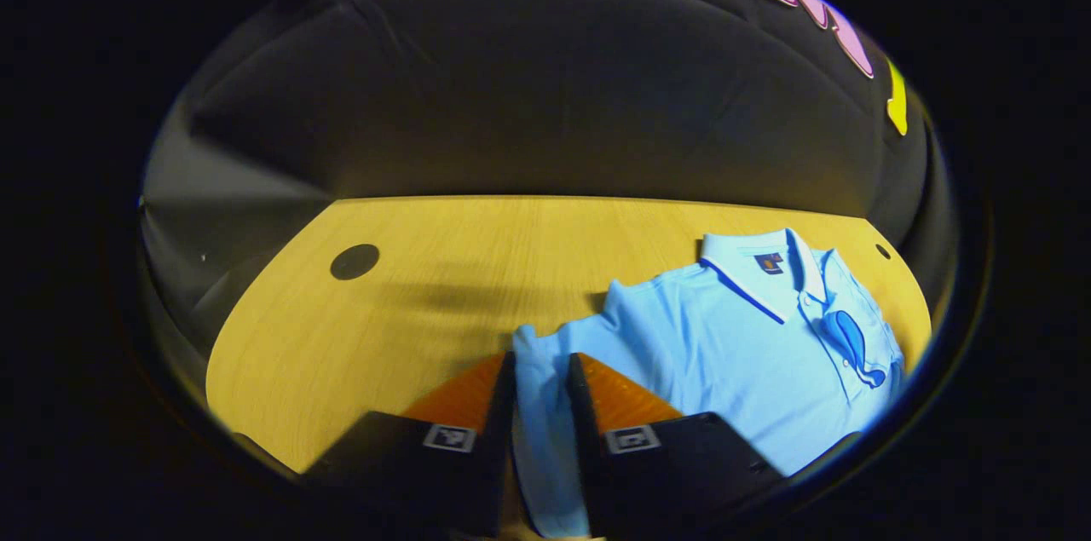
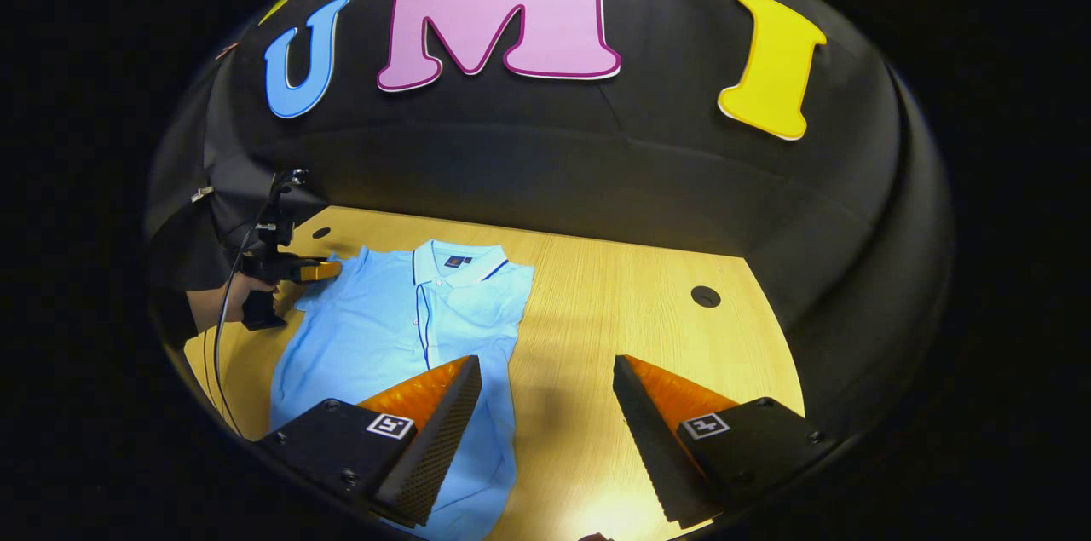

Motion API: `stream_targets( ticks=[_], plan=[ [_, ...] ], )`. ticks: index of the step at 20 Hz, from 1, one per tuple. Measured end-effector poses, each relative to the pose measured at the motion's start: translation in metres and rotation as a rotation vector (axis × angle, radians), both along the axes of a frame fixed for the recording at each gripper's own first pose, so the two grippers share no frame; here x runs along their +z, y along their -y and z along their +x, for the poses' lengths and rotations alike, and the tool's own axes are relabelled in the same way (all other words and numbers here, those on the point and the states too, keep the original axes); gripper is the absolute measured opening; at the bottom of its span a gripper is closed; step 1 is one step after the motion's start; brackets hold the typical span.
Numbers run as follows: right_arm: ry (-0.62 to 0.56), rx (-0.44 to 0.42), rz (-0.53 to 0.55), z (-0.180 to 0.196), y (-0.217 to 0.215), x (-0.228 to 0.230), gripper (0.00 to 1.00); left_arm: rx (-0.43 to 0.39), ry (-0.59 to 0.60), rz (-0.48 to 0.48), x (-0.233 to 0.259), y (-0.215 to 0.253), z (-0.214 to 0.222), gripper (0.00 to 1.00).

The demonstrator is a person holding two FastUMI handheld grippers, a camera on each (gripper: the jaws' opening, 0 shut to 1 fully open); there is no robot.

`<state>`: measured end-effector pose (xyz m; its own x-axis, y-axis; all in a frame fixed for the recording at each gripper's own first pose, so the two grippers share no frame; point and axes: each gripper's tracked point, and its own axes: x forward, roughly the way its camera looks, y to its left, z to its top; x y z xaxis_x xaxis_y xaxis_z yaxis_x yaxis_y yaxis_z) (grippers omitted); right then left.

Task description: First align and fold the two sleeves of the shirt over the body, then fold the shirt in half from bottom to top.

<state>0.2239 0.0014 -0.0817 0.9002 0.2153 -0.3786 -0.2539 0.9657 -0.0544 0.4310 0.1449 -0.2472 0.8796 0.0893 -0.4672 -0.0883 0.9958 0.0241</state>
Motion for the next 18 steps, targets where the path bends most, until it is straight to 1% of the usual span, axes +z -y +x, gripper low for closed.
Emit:
stream_targets(
  ticks=[2, 3, 4, 6, 8, 9, 10, 11, 14, 16, 18],
  plan=[
    [-0.004, -0.004, 0.01, -0.002, 0.001, -0.001, 0.98, 0.009, 0.009, 0.016, 0.002, 0.003, 0.004, 0.14],
    [-0.004, -0.007, 0.013, -0.001, 0.003, 0.0, 0.98, 0.013, 0.005, 0.021, 0.002, 0.005, 0.004, 0.08],
    [-0.003, -0.01, 0.016, -0.002, 0.005, 0.001, 0.98, 0.01, 0.001, 0.024, 0.002, 0.006, 0.002, 0.07],
    [0.0, -0.02, 0.019, -0.002, 0.009, 0.002, 0.98, 0.0, -0.026, 0.015, 0.005, 0.013, -0.002, 0.06],
    [0.006, -0.035, 0.017, -0.001, 0.016, 0.005, 0.98, -0.017, -0.002, 0.014, 0.022, 0.022, -0.002, 0.06],
    [0.008, -0.038, 0.02, -0.002, 0.017, 0.006, 0.97, -0.035, 0.023, 0.009, 0.035, 0.031, -0.002, 0.01],
    [0.008, -0.041, 0.027, -0.002, 0.018, 0.006, 0.98, -0.052, 0.043, 0.004, 0.047, 0.041, -0.002, 0.06],
    [0.003, -0.044, 0.033, -0.002, 0.019, 0.006, 0.98, -0.072, 0.057, -0.012, 0.058, 0.054, -0.002, 0.06],
    [-0.024, -0.055, 0.047, -0.006, 0.022, 0.002, 0.98, -0.131, 0.106, -0.11, 0.087, 0.105, -0.004, 0.06],
    [-0.021, -0.051, 0.056, -0.009, 0.024, 0.006, 0.98, -0.165, 0.111, -0.158, 0.093, 0.136, -0.007, 0.06],
    [-0.018, -0.047, 0.057, -0.01, 0.025, 0.005, 0.98, -0.204, 0.088, -0.207, 0.089, 0.17, -0.013, 0.06]
  ],
)
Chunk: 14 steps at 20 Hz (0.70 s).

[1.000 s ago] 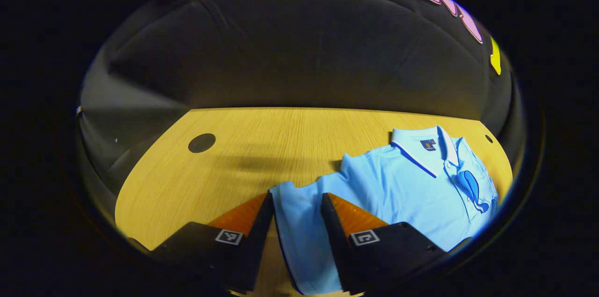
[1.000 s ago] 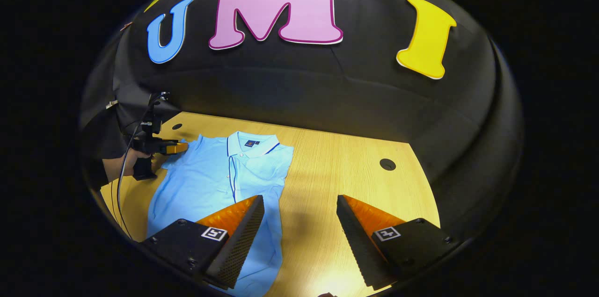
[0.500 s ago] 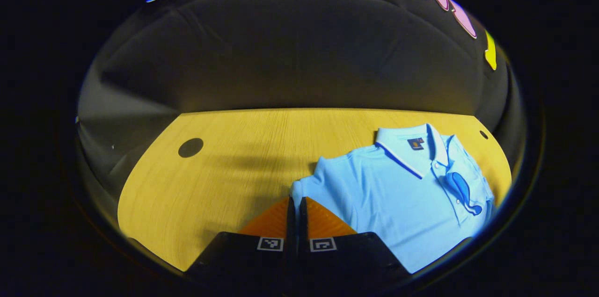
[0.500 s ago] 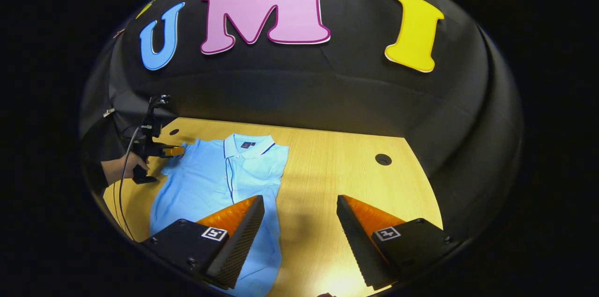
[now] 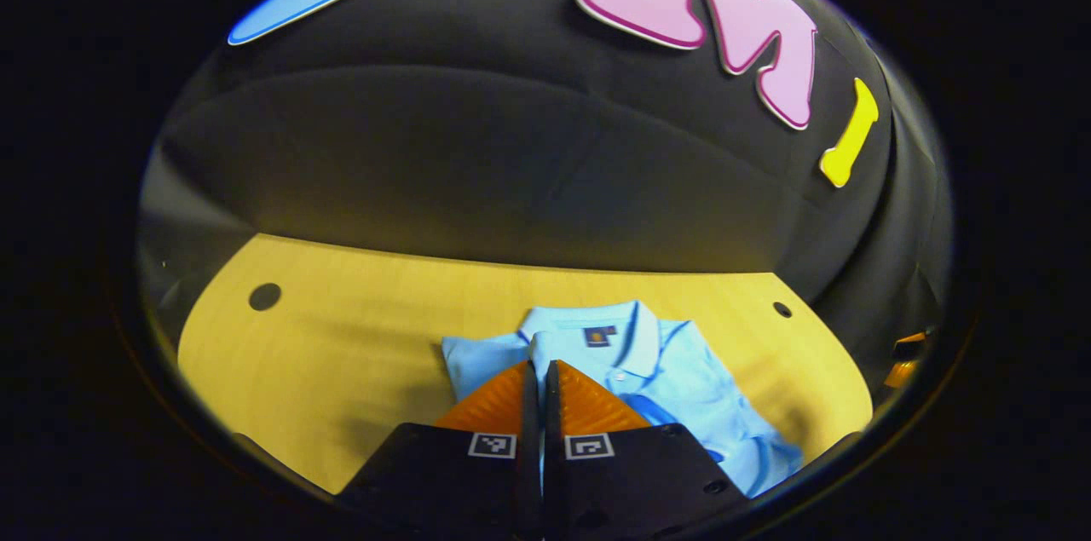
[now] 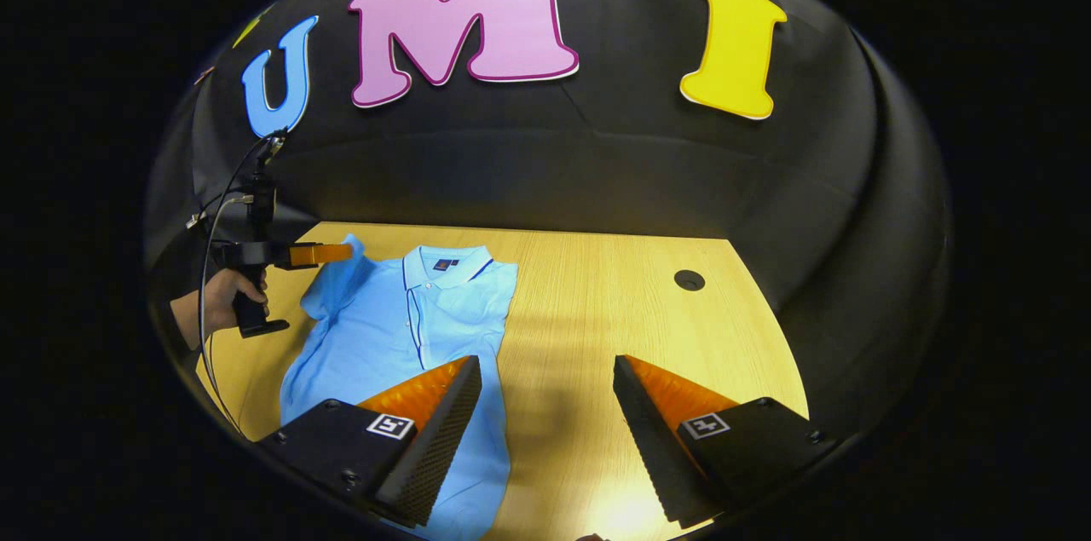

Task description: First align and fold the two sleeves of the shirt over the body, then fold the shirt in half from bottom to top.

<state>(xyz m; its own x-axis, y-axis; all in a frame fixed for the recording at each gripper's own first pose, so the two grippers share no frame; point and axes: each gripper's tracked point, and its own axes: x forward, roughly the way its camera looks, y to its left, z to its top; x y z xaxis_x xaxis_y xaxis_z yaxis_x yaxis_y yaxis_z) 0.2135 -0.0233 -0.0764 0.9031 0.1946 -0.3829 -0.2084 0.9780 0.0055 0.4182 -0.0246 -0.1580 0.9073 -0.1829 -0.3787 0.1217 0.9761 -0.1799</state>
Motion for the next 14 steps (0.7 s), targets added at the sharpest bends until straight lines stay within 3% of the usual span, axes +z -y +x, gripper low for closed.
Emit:
stream_targets(
  ticks=[2, 3, 6, 8, 14],
  plan=[
    [-0.003, 0.005, 0.014, -0.003, 0.001, -0.004, 0.98, -0.042, -0.028, -0.068, -0.002, 0.032, -0.009, 0.05],
    [-0.005, 0.006, 0.021, -0.005, 0.0, -0.006, 0.98, -0.048, -0.035, -0.095, 0.001, 0.041, -0.015, 0.15],
    [-0.01, -0.007, 0.041, -0.017, -0.001, -0.012, 0.98, -0.053, -0.049, -0.165, 0.006, 0.057, -0.035, 0.65],
    [-0.023, -0.006, 0.068, -0.03, -0.009, -0.018, 0.98, -0.012, -0.038, -0.145, 0.014, 0.047, -0.057, 0.98],
    [-0.063, -0.012, 0.09, -0.087, -0.024, -0.038, 1.0, 0.083, 0.013, -0.033, 0.027, 0.008, -0.167, 0.97]
  ],
)
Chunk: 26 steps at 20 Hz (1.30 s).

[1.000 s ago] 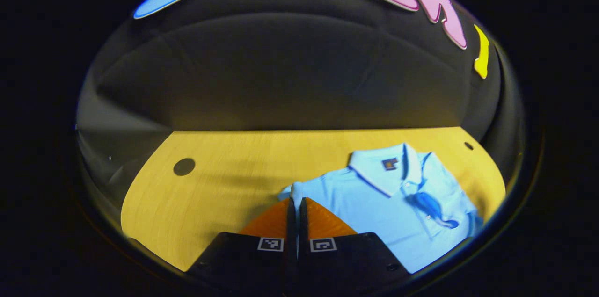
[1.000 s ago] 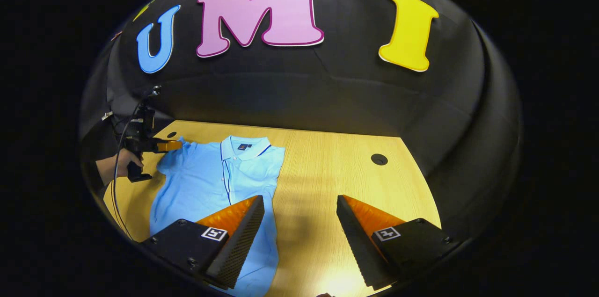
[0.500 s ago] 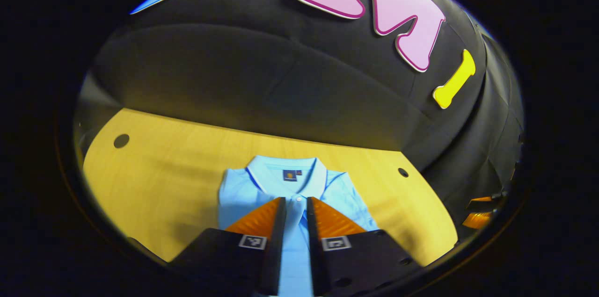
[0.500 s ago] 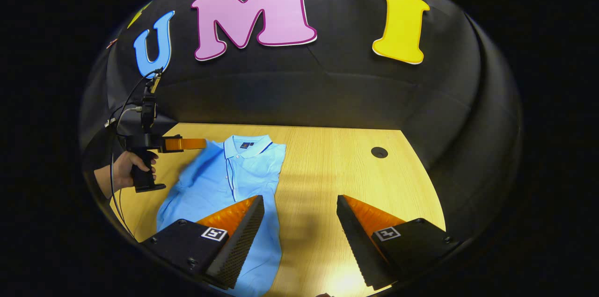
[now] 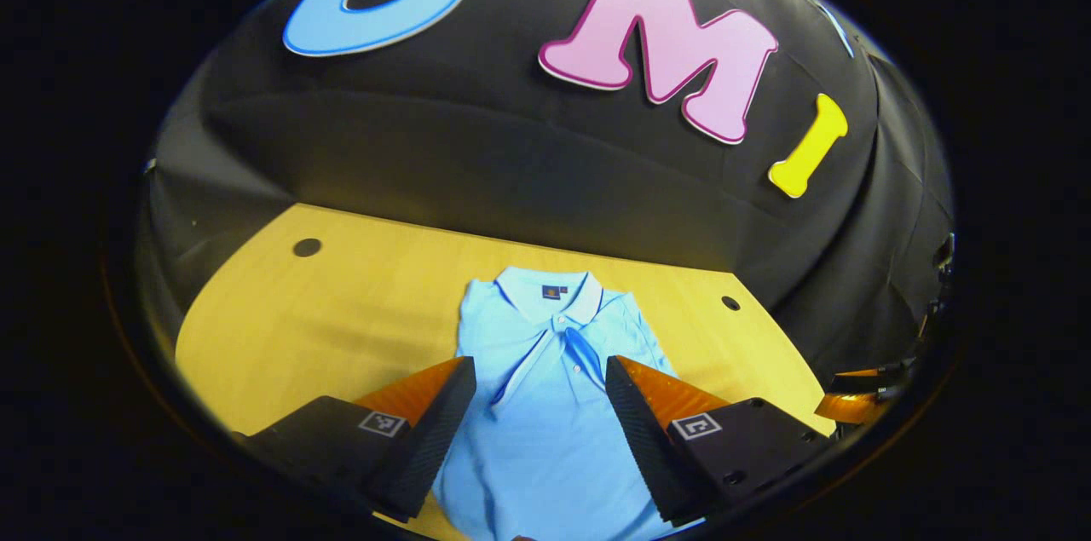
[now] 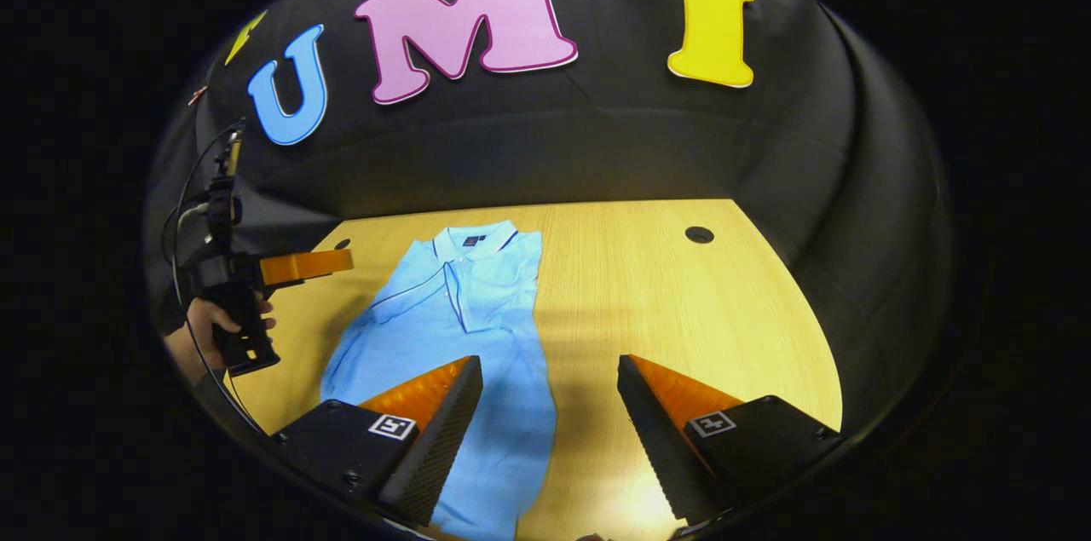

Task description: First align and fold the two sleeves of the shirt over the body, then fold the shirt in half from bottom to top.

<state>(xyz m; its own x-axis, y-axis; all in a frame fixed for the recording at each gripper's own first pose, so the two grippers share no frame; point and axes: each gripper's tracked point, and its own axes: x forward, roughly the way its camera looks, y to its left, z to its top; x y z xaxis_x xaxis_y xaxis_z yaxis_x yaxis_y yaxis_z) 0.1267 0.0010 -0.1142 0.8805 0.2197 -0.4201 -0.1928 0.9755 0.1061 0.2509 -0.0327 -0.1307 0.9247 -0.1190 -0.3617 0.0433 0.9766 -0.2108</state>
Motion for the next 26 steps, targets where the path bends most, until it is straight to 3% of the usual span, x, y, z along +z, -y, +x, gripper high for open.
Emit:
stream_targets(
  ticks=[4, 8, 13, 20, 26],
  plan=[
    [-0.035, -0.015, 0.005, -0.045, -0.006, -0.02, 0.99, 0.017, -0.008, 0.013, -0.009, -0.006, -0.086, 0.97],
    [-0.11, -0.01, 0.015, -0.092, -0.017, -0.058, 0.99, -0.047, -0.076, 0.055, -0.059, 0.006, -0.166, 0.97],
    [-0.197, -0.003, 0.012, -0.138, -0.036, -0.105, 0.99, -0.034, -0.16, 0.094, -0.112, 0.016, -0.232, 0.97],
    [-0.293, -0.007, -0.005, -0.172, -0.055, -0.162, 1.0, 0.002, -0.261, 0.14, -0.169, 0.03, -0.27, 0.98],
    [-0.303, -0.04, -0.025, -0.166, -0.047, -0.177, 0.97, 0.011, -0.307, 0.229, -0.195, 0.031, -0.269, 0.99]
  ],
)
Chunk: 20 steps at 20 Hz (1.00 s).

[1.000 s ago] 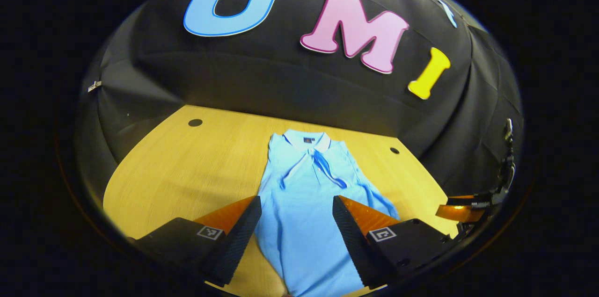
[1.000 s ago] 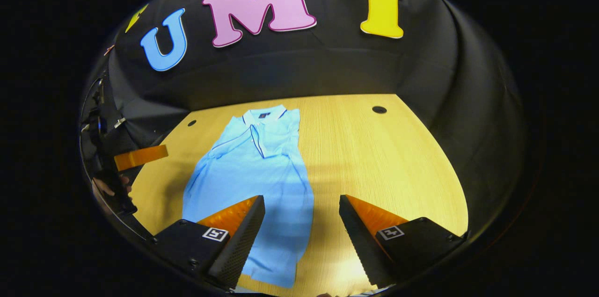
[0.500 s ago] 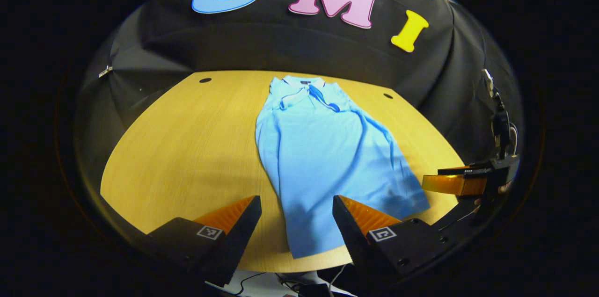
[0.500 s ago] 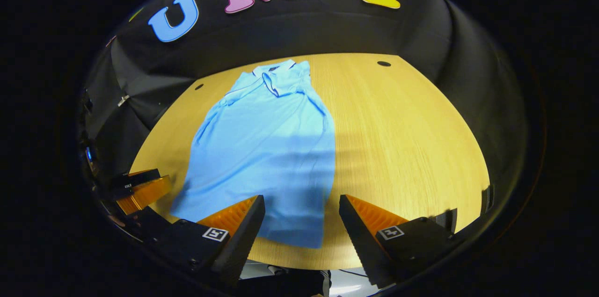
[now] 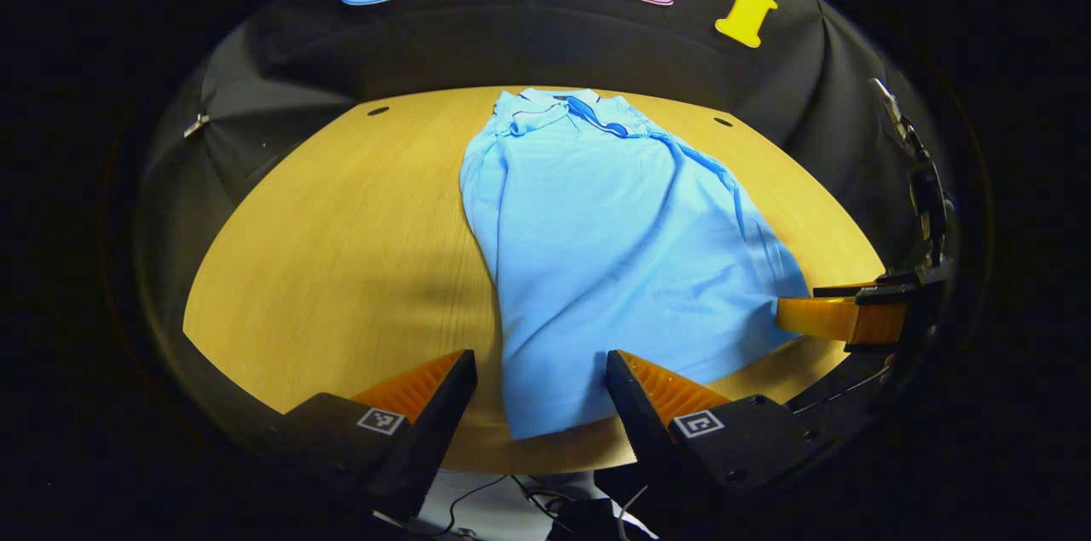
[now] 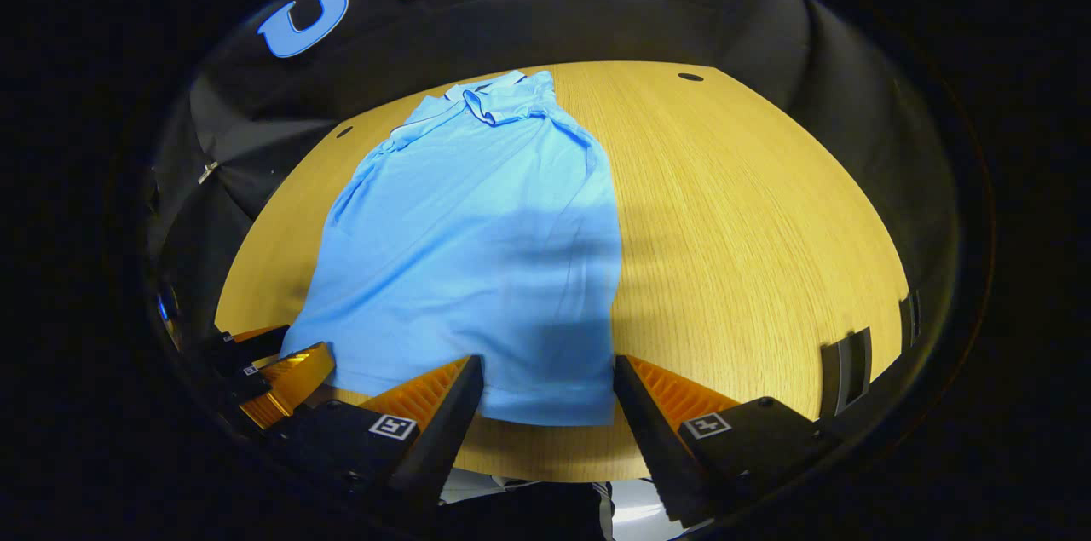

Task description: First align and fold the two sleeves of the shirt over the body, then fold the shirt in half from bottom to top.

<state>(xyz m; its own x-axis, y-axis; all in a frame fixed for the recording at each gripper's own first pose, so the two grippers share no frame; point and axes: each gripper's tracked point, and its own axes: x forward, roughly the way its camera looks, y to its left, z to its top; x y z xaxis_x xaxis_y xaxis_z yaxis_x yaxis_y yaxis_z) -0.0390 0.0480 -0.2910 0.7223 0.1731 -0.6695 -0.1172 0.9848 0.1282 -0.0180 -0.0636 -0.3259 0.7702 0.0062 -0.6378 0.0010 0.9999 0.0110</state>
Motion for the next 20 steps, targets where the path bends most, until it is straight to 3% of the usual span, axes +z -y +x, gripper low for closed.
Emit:
stream_targets(
  ticks=[3, 4, 6, 7, 8, 9, 10, 11, 14, 20],
  plan=[
    [0.002, 0.01, -0.059, 0.001, 0.003, -0.004, 0.96, -0.034, -0.002, 0.033, -0.003, 0.008, 0.003, 0.99],
    [0.011, 0.017, -0.094, 0.001, 0.005, -0.005, 0.92, -0.031, 0.007, 0.039, -0.002, 0.008, 0.004, 0.87],
    [0.015, 0.036, -0.116, 0.001, 0.003, -0.006, 0.75, -0.042, 0.014, 0.029, -0.003, 0.015, 0.004, 0.76],
    [0.013, 0.055, -0.103, 0.001, -0.003, -0.007, 0.8, -0.054, 0.016, 0.021, -0.003, 0.019, 0.004, 0.7],
    [0.012, 0.049, -0.091, 0.002, -0.004, -0.006, 0.6, -0.062, 0.021, 0.015, -0.003, 0.024, 0.007, 0.46],
    [0.007, 0.05, -0.083, 0.003, -0.007, -0.006, 0.41, -0.069, 0.019, 0.009, -0.001, 0.028, 0.007, 0.34],
    [0.0, 0.046, -0.073, 0.004, -0.01, -0.006, 0.33, -0.075, 0.018, -0.002, -0.003, 0.03, 0.009, 0.24],
    [-0.001, 0.043, -0.061, 0.005, -0.011, -0.005, 0.13, -0.07, 0.015, -0.017, -0.003, 0.032, 0.009, 0.21],
    [-0.032, 0.048, -0.035, 0.005, -0.014, -0.007, 0.07, -0.054, -0.005, -0.073, 0.001, 0.032, 0.009, 0.07],
    [-0.021, 0.078, -0.006, 0.004, -0.017, 0.018, 0.05, -0.078, 0.004, -0.075, 0.018, 0.031, 0.01, 0.06]
  ],
)
